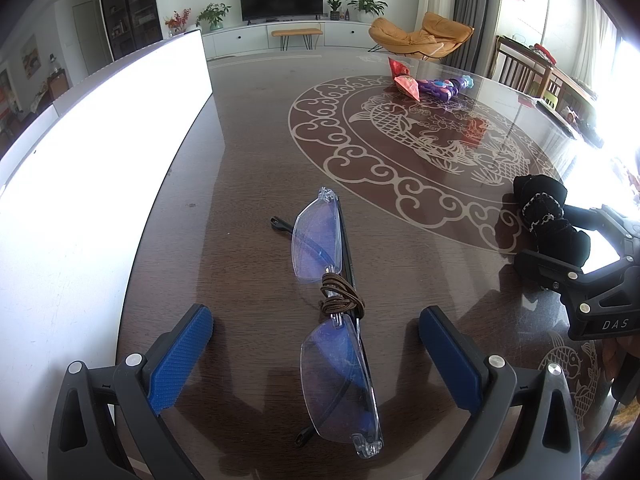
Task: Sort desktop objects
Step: 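Lift the glasses with the left tool while the right tool holds the pouch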
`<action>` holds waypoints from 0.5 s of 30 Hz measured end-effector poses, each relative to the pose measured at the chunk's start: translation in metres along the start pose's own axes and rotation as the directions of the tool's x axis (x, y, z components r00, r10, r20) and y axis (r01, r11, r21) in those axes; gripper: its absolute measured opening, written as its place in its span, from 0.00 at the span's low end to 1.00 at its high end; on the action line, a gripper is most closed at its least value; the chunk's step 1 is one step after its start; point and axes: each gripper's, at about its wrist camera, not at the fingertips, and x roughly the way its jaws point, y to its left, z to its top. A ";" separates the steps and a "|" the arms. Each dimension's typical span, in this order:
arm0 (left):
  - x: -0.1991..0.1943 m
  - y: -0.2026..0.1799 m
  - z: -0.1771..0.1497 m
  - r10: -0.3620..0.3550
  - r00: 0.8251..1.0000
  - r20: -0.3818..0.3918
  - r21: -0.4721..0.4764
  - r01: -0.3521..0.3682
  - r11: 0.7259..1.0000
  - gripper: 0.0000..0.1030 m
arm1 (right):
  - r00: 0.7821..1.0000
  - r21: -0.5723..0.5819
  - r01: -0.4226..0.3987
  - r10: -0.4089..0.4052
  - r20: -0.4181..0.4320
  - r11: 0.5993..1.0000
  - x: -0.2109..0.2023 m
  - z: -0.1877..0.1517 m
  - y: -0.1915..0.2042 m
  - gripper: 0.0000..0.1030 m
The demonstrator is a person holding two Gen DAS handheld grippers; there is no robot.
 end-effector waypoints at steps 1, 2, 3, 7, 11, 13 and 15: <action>0.000 0.000 0.000 0.000 1.000 0.000 0.000 0.000 1.000 1.00 | 1.000 0.000 0.000 0.000 0.000 1.000 0.000 0.000 0.000 1.00; 0.000 0.000 0.000 -0.001 1.000 0.000 -0.001 0.001 1.000 1.00 | 1.000 0.000 0.000 0.000 0.000 1.000 0.000 0.000 0.000 1.00; 0.000 0.000 0.000 -0.003 1.000 0.000 -0.001 0.003 1.000 1.00 | 1.000 0.000 0.000 0.000 0.000 1.000 0.000 0.000 0.000 1.00; -0.002 0.000 0.000 0.000 1.000 0.001 0.000 0.000 1.000 1.00 | 1.000 0.000 0.000 0.000 0.000 1.000 0.000 0.000 0.000 1.00; -0.001 0.000 0.000 -0.001 1.000 -0.004 0.005 0.001 1.000 1.00 | 0.997 -0.041 -0.034 0.031 -0.075 0.999 0.003 0.007 -0.001 1.00; -0.001 0.000 0.000 0.000 1.000 -0.009 0.006 0.000 1.000 1.00 | 0.991 -0.046 -0.058 0.052 -0.126 0.997 0.004 0.012 -0.004 1.00; -0.006 0.000 -0.001 0.001 1.000 0.027 0.005 -0.002 1.000 0.73 | 0.992 -0.010 -0.053 0.052 -0.117 0.999 0.000 0.012 -0.012 0.89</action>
